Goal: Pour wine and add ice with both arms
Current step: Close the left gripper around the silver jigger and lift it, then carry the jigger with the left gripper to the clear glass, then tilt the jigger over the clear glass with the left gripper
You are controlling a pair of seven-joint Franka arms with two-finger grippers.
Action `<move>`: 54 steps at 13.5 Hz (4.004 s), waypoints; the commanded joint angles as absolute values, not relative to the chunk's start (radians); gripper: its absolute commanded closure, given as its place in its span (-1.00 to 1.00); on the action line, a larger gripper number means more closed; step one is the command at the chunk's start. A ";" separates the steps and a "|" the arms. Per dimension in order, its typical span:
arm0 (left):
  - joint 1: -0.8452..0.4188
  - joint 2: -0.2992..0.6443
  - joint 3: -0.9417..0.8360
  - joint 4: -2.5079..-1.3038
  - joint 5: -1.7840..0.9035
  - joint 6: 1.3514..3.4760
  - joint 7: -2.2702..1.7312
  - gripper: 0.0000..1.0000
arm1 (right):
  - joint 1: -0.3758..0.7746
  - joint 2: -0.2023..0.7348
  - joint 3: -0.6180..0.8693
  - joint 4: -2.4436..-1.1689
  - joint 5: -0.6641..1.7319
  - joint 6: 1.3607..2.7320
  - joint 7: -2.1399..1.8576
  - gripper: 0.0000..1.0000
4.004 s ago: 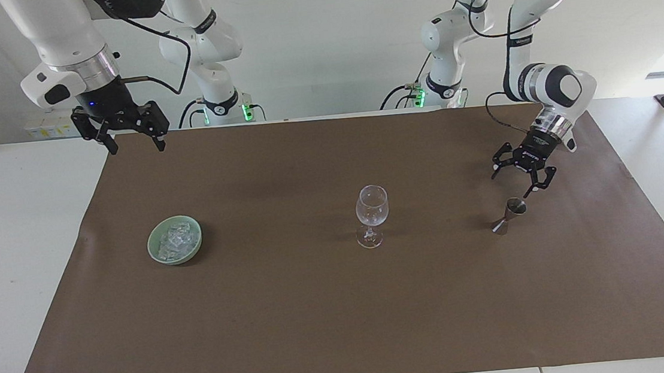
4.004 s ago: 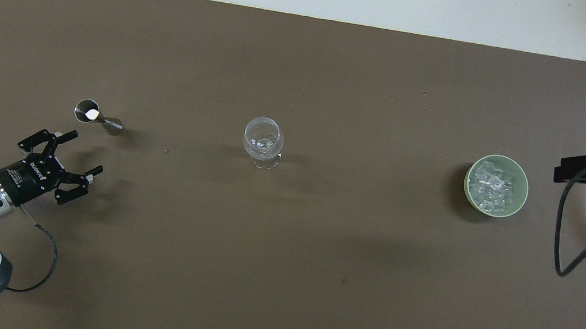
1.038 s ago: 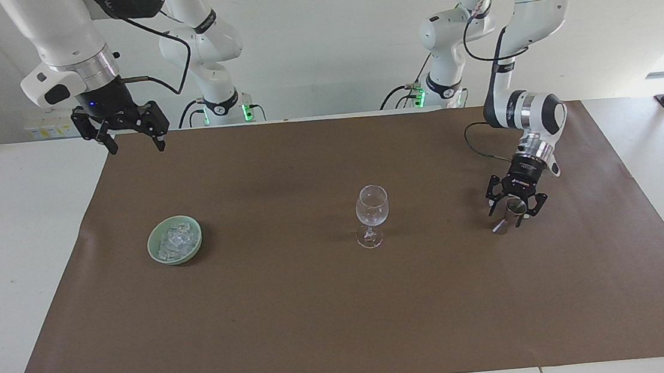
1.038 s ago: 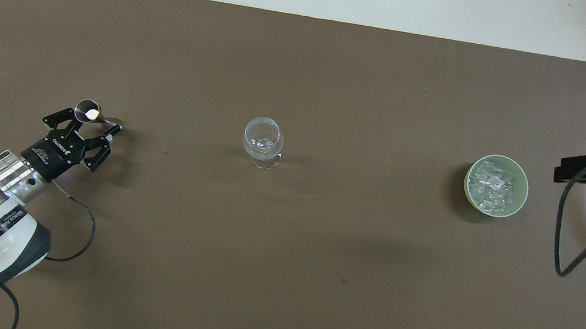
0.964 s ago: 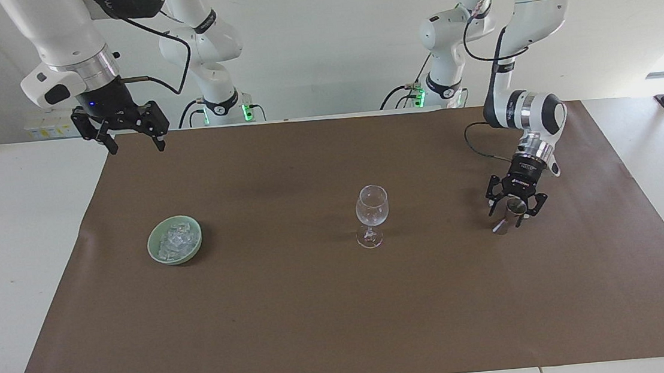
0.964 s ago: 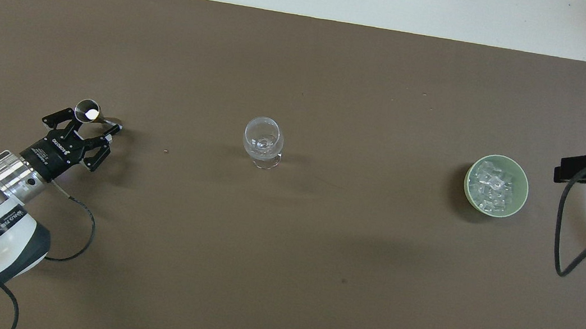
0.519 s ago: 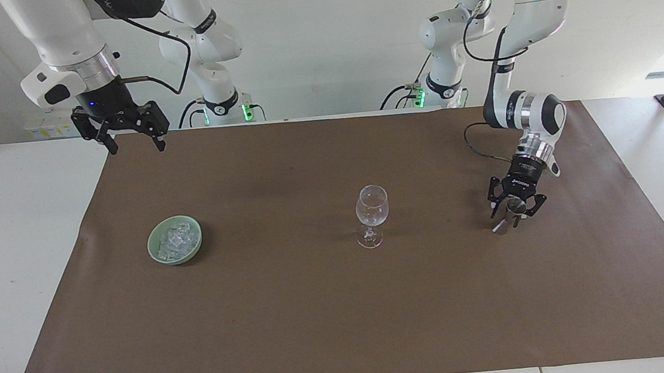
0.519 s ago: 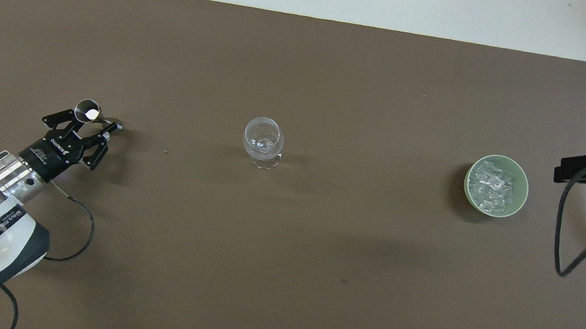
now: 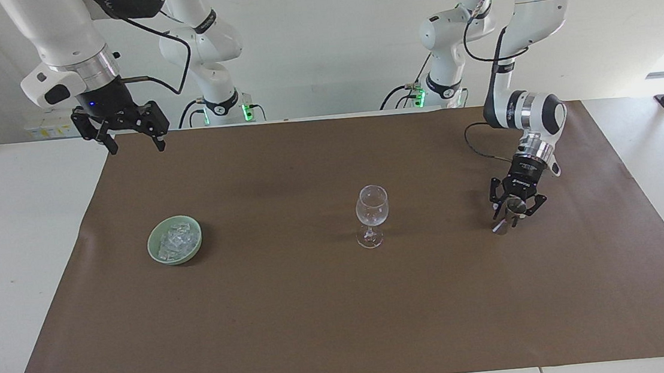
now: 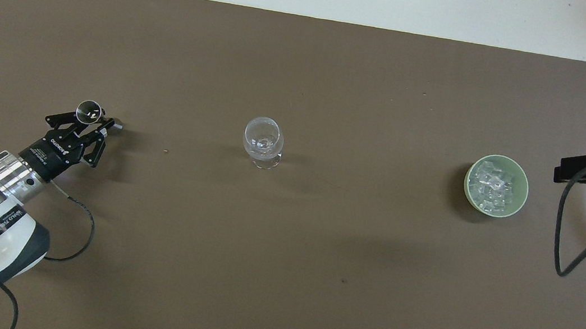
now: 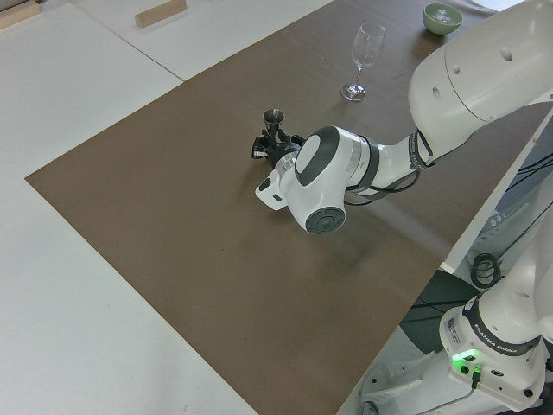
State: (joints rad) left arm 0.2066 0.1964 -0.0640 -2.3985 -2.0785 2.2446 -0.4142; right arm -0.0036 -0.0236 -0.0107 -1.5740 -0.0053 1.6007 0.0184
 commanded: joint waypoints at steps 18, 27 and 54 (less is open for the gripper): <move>0.037 0.089 -0.167 -2.252 -2.102 2.548 -0.664 1.00 | -0.011 -0.038 -0.009 -1.586 0.021 1.592 -0.009 -1.00; -0.054 0.000 -0.345 -2.171 -2.108 2.799 -0.795 1.00 | -0.011 -0.038 -0.009 -1.586 0.021 1.592 -0.009 -1.00; -0.118 0.031 -0.449 -2.105 -2.088 2.916 -0.284 1.00 | -0.011 -0.038 -0.009 -1.586 0.021 1.592 -0.009 -1.00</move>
State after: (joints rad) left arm -0.1032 0.0119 -0.4601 -2.1311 -2.0852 2.8918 -0.3348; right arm -0.0036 -0.0236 -0.0107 -1.5740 -0.0053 1.6007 0.0184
